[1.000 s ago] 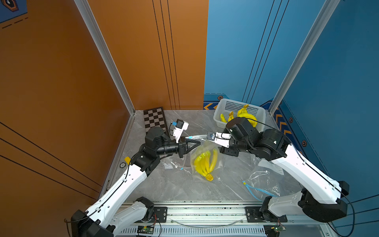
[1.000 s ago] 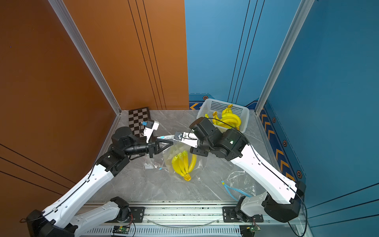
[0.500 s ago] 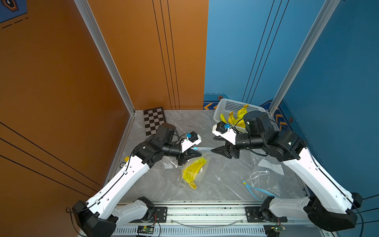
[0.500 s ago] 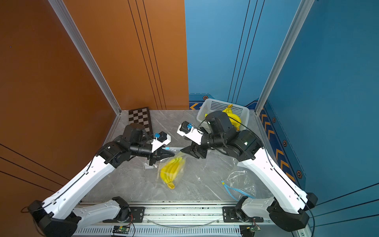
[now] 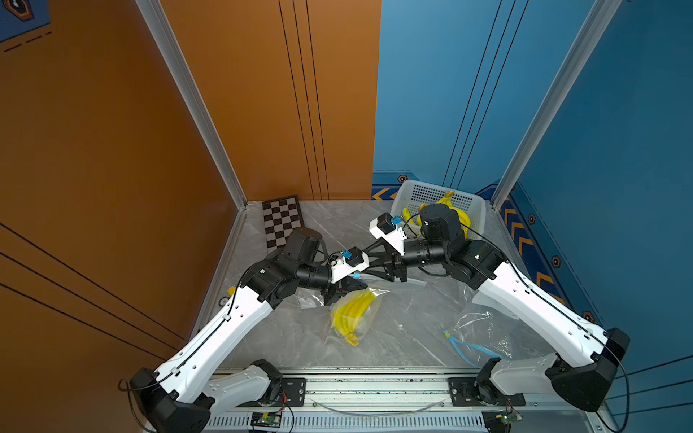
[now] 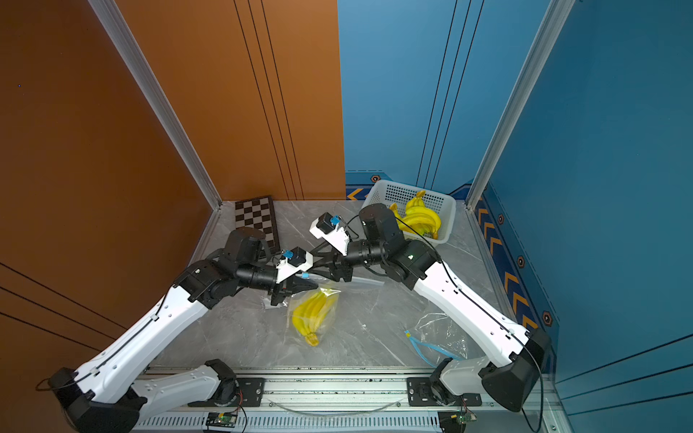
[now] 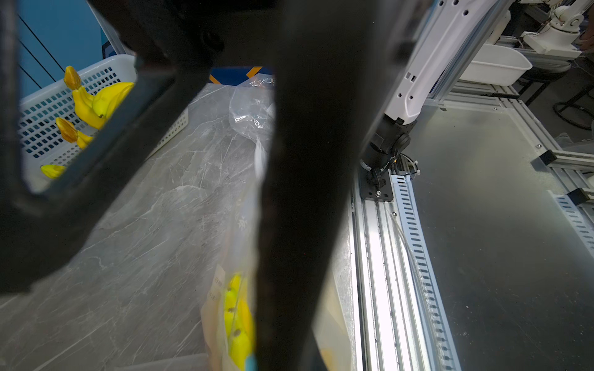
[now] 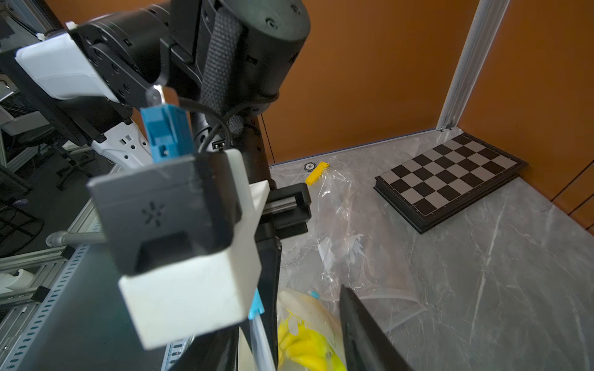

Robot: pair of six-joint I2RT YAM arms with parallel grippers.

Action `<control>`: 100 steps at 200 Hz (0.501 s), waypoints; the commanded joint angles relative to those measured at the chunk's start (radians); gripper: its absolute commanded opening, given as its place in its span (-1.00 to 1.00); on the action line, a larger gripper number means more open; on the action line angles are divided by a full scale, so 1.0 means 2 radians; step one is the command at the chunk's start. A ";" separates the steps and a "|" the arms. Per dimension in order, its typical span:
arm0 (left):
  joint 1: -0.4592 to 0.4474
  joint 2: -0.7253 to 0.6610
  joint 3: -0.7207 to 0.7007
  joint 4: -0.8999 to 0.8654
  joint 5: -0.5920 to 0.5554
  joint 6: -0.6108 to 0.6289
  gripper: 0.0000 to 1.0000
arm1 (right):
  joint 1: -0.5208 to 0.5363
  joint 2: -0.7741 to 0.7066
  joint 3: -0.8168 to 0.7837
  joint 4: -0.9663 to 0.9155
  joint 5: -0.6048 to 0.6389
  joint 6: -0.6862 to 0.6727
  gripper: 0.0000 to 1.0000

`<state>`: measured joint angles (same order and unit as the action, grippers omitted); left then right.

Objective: Open the zip-top bag and take out the banana
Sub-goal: Pick up the zipper food storage bag at the center of the board.

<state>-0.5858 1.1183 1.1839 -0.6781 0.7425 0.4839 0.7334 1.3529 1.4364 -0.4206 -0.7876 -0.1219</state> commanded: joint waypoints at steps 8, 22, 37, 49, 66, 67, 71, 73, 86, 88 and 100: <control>-0.002 -0.007 0.007 -0.013 -0.006 0.017 -1.00 | 0.005 0.010 -0.004 0.026 -0.039 0.025 -0.03; -0.001 -0.008 0.007 -0.013 -0.006 0.016 -1.00 | 0.007 0.014 -0.006 0.026 -0.046 0.029 -0.03; 0.001 -0.009 0.006 -0.013 -0.007 0.016 -1.00 | 0.008 0.019 -0.008 0.026 -0.057 0.033 -0.04; 0.002 -0.011 0.005 -0.013 -0.007 0.016 -1.00 | 0.010 0.024 -0.010 0.023 -0.067 0.037 -0.04; 0.004 -0.013 0.004 -0.013 -0.007 0.015 -1.00 | 0.011 0.024 -0.020 0.018 -0.073 0.036 -0.04; 0.004 -0.013 0.004 -0.013 -0.007 0.015 -1.00 | 0.011 0.024 -0.020 0.018 -0.073 0.036 -0.04; 0.004 -0.014 0.004 -0.013 -0.007 0.015 -1.00 | 0.010 0.024 -0.022 0.017 -0.074 0.035 -0.05; 0.004 -0.014 0.004 -0.013 -0.007 0.015 -1.00 | 0.010 0.023 -0.023 0.017 -0.074 0.035 -0.05; 0.004 -0.015 0.004 -0.013 -0.007 0.013 -1.00 | 0.010 0.023 -0.030 0.017 -0.074 0.035 -0.17; 0.004 -0.016 0.004 -0.013 -0.007 0.013 -1.00 | 0.009 0.023 -0.030 0.017 -0.074 0.035 -0.17; 0.004 -0.016 0.003 -0.013 -0.006 0.013 -1.00 | 0.008 0.025 -0.033 0.018 -0.074 0.034 -0.19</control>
<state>-0.5827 1.1046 1.1839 -0.6785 0.7322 0.4900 0.7490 1.3937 1.3907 -0.3889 -0.9047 -0.0631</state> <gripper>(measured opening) 0.050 0.416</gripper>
